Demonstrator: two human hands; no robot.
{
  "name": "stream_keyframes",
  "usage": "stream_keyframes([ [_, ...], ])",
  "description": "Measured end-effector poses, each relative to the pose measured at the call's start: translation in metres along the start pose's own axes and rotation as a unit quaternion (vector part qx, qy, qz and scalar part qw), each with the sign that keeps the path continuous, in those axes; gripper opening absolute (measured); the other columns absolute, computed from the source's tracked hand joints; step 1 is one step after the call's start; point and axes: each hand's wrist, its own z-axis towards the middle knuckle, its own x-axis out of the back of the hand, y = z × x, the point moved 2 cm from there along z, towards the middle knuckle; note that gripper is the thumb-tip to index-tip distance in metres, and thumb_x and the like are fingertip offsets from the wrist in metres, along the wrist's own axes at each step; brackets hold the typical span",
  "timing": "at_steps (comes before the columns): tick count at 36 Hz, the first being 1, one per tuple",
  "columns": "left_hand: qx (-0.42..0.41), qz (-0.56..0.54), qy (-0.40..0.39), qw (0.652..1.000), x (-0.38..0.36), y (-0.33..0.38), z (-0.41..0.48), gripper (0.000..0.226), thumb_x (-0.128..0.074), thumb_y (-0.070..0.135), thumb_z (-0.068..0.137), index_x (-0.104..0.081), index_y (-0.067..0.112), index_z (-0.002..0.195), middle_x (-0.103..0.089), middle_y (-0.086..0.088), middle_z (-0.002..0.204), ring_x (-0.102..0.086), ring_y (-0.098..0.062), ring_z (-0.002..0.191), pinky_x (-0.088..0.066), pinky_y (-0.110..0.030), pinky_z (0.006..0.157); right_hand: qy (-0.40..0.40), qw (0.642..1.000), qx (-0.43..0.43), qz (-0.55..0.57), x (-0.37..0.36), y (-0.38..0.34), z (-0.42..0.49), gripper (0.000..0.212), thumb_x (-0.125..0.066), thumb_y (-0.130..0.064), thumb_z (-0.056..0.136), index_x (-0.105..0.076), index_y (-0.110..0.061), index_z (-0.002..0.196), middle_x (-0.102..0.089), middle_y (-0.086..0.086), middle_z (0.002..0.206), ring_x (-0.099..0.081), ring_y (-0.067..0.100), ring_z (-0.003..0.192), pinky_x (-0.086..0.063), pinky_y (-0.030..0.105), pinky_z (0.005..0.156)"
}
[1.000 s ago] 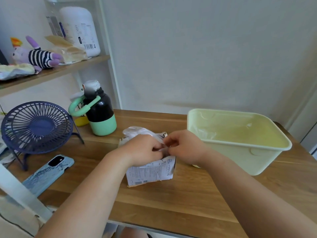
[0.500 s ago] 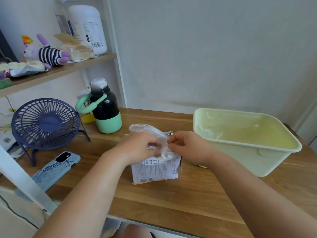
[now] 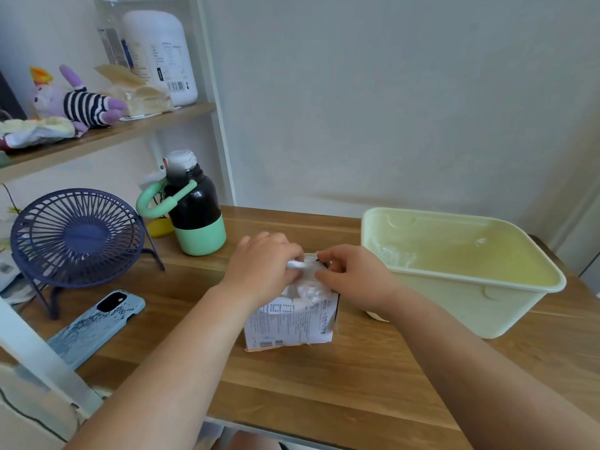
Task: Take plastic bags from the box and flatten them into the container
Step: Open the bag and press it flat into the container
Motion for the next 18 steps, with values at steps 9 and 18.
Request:
stream_keyframes([
  [9, 0.035, -0.106, 0.074, 0.991, 0.002, -0.018, -0.004, 0.020, -0.056, 0.042, 0.093, -0.073, 0.031, 0.097, -0.053, 0.018, 0.091, -0.042, -0.008, 0.093, -0.029, -0.033, 0.083, 0.000, 1.000, -0.009, -0.024, 0.001, -0.005, 0.004, 0.018, -0.071, -0.019, 0.080, -0.061, -0.021, 0.095, -0.050, -0.010, 0.069, -0.047, 0.005, 0.060, -0.037, 0.017, 0.054],
  [18, 0.098, -0.216, 0.118, 0.964, -0.003, -0.021, -0.004, 0.014, -0.058, 0.033, 0.094, -0.072, 0.030, 0.093, -0.054, 0.019, 0.084, -0.057, -0.014, 0.093, -0.045, -0.049, 0.089, -0.003, 0.999, -0.017, -0.036, 0.001, -0.007, 0.005, 0.008, -0.066, -0.023, 0.086, -0.070, -0.016, 0.084, -0.060, -0.007, 0.071, -0.049, 0.006, 0.058, -0.040, 0.018, 0.053],
])
